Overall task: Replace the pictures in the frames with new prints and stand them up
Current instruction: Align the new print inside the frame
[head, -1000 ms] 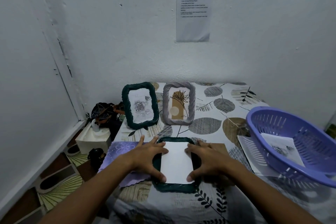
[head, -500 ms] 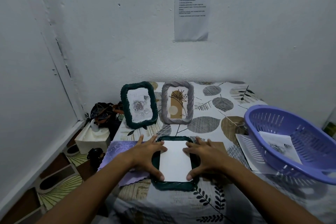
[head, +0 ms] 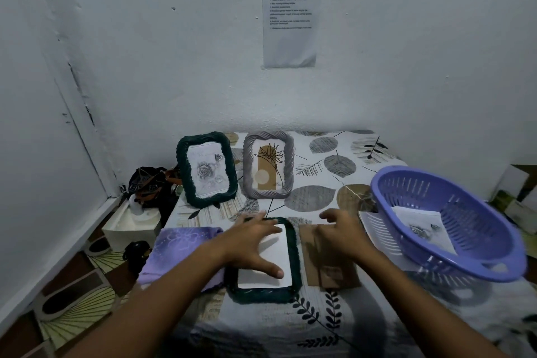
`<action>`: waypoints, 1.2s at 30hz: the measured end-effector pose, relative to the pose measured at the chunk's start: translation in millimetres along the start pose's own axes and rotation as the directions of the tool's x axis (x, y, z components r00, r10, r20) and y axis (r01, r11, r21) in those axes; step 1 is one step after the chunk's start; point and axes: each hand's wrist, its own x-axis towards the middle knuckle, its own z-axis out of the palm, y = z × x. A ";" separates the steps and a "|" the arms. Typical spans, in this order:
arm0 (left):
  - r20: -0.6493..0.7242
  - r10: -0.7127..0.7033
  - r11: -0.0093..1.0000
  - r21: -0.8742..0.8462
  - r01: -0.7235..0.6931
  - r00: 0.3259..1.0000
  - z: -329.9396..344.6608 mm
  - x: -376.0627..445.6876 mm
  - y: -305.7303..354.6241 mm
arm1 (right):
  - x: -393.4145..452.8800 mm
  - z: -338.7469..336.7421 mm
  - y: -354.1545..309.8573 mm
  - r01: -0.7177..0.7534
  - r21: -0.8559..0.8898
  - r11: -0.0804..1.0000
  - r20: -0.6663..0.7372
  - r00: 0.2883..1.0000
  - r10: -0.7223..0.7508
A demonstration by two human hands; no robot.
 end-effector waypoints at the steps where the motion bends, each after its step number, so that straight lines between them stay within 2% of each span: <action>1: 0.000 0.030 1.000 0.007 -0.030 1.000 2.3 5.9 10.5 | -1.4 -4.2 7.5 -0.066 0.016 0.998 0.001 0.998 0.066; 4: 0.005 0.097 0.994 0.050 -0.097 0.995 12.0 21.4 33.6 | -10.8 -12.4 24.2 -0.166 0.080 0.983 0.026 0.986 0.165; 9: 0.014 0.136 0.986 0.099 -0.137 0.991 21.9 31.9 50.1 | -21.4 -12.3 31.8 -0.185 0.152 0.971 0.029 0.983 0.183; 14: 0.024 0.125 0.986 0.108 -0.127 0.992 23.7 34.7 50.4 | -20.9 -11.1 30.3 -0.230 0.303 0.925 0.020 0.972 0.235; 16: 0.029 0.113 0.990 0.084 -0.115 0.993 23.3 33.8 50.9 | -20.7 -13.4 28.1 -0.272 0.428 0.862 0.032 0.958 0.286; 19: 0.023 0.110 0.993 0.047 -0.111 0.994 23.1 35.1 50.1 | -21.6 -17.5 25.9 -0.311 0.704 0.639 0.122 0.939 0.323; 21: 0.021 0.112 0.993 0.040 -0.113 0.994 23.0 35.9 50.0 | -21.8 -18.4 27.7 -0.323 0.745 0.584 0.190 0.942 0.278; 24: 0.035 0.107 0.993 0.042 -0.108 0.994 22.6 36.0 52.2 | -22.8 -15.2 29.2 -0.360 0.615 0.701 0.294 0.930 0.220; 26: 0.049 0.100 0.994 0.044 -0.102 0.994 21.5 35.5 54.0 | -21.4 -11.4 30.2 -0.357 0.501 0.788 0.303 0.926 0.226; 28: 0.058 0.086 0.996 0.029 -0.088 0.995 19.0 32.8 54.7 | -20.6 -10.2 30.0 -0.363 0.481 0.798 0.294 0.924 0.243; 30: 0.045 0.065 0.998 -0.015 -0.065 0.997 15.2 27.1 51.9 | -20.5 -13.1 29.0 -0.367 0.555 0.746 0.269 0.928 0.256; 32: 0.004 0.044 0.998 -0.055 -0.043 0.999 10.1 17.9 42.7 | -20.8 -17.2 24.1 -0.378 0.676 0.632 0.258 0.925 0.277; 34: -0.022 0.003 0.998 -0.059 -0.005 1.000 5.6 5.5 26.5 | -20.5 -17.5 15.0 -0.395 0.749 0.531 0.285 0.917 0.279; 36: -0.010 -0.059 0.998 -0.035 0.059 0.998 2.9 -8.5 5.5 | -20.3 -11.8 3.2 -0.413 0.777 0.474 0.327 0.909 0.257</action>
